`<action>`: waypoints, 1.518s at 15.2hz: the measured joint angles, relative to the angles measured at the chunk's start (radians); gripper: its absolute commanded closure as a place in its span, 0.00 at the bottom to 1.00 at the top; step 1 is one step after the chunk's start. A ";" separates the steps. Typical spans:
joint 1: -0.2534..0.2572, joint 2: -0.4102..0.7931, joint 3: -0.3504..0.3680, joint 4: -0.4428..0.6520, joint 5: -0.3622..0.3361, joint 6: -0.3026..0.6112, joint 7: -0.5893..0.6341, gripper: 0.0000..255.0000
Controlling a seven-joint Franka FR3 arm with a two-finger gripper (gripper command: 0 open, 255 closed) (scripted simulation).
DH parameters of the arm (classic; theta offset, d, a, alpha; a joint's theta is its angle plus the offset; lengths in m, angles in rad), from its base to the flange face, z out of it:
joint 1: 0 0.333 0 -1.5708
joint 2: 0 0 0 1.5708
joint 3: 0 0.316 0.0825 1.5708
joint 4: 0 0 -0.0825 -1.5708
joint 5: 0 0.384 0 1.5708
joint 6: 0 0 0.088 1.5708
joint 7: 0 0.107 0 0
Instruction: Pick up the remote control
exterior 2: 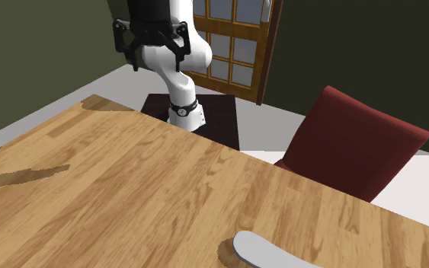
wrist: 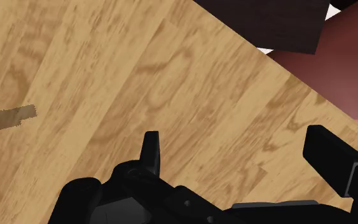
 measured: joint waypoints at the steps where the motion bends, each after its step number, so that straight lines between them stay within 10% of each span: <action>1: 0.000 0.000 0.000 0.000 0.000 0.000 0.000 0.00; 23: 0.123 0.717 0.061 0.323 0.007 0.428 -0.243 0.00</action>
